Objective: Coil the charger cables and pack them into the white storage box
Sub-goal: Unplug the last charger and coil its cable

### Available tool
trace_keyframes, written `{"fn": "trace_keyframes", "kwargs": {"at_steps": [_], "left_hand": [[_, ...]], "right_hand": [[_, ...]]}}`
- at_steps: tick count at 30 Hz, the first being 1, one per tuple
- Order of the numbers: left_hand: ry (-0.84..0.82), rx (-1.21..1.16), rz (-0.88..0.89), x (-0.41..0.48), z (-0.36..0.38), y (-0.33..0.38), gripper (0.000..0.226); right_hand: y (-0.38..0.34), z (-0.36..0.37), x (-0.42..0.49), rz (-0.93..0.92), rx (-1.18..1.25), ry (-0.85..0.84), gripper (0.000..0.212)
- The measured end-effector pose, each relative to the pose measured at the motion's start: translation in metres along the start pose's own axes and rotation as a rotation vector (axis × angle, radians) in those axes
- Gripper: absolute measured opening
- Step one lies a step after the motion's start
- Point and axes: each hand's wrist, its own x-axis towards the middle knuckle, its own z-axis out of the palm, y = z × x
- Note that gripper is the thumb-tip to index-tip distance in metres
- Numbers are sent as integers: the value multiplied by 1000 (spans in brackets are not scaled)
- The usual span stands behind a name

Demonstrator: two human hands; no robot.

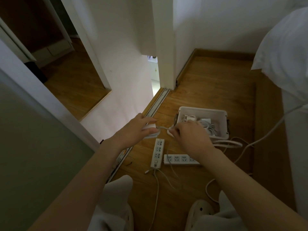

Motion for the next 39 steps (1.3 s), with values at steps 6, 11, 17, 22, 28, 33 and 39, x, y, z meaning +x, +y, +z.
{"fn": "trace_keyframes", "kwargs": {"at_steps": [6, 11, 17, 22, 28, 33, 39], "left_hand": [[291, 170, 89, 4, 10, 17, 39], [436, 70, 46, 6, 23, 26, 36], [485, -260, -119, 10, 32, 34, 28], [439, -545, -208, 15, 26, 34, 31], [245, -919, -239, 18, 12, 41, 32], [138, -837, -114, 12, 11, 32, 27], [331, -751, -157, 11, 4, 24, 22]], "right_hand": [[-13, -1, -1, 229, 624, -59, 32], [-35, 6, -8, 249, 776, -113, 35], [-42, 23, -13, 210, 719, -112, 24], [-46, 26, -20, 146, 688, -82, 25], [-20, 21, -18, -34, 298, 100, 27], [-7, 25, -17, -103, 173, 31, 44], [-13, 17, -20, -84, 410, 139, 38]]}}
